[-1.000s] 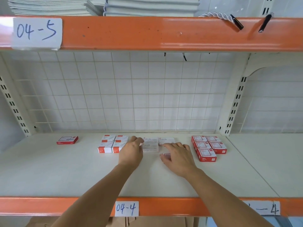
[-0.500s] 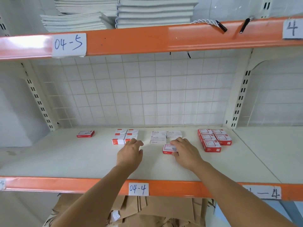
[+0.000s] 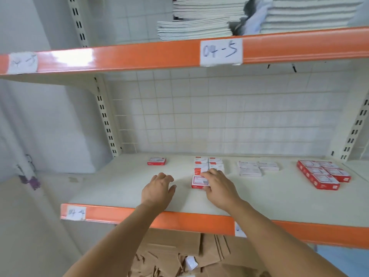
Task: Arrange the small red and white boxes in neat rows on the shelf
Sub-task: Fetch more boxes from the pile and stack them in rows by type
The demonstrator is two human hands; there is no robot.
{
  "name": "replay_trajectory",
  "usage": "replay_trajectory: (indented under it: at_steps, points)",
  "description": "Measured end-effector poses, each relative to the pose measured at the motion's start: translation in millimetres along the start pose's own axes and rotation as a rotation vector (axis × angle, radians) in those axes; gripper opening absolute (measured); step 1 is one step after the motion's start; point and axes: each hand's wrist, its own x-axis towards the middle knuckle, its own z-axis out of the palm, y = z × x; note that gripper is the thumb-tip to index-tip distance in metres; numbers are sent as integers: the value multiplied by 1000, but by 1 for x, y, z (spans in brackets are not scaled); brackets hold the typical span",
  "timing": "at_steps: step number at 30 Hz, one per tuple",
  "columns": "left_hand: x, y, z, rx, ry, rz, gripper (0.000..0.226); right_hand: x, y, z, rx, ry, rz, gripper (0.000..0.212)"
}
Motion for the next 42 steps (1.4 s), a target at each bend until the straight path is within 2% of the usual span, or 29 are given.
replay_trajectory:
  at_steps: [9,18,24,33,37,42]
  points:
    - [17,-78,-10,-50,-9,2,31,43,-67,39,26,-41,59,44]
    - [60,-96,-6,-63,-25,-22,35,102,-73,56,-27,-38,71,46]
    - [93,-102,1,-66,-67,2,42,123,-76,64,-39,-75,170,49]
    - [146,-107,25,-58,-145,158,51,148,-72,71,-59,-74,284,50]
    - [157,-118,30,-54,-153,262,44,156,-74,73,-56,-88,323,52]
    - [165,-137,30,-73,-148,295,41,164,-81,83,-34,-122,332,53]
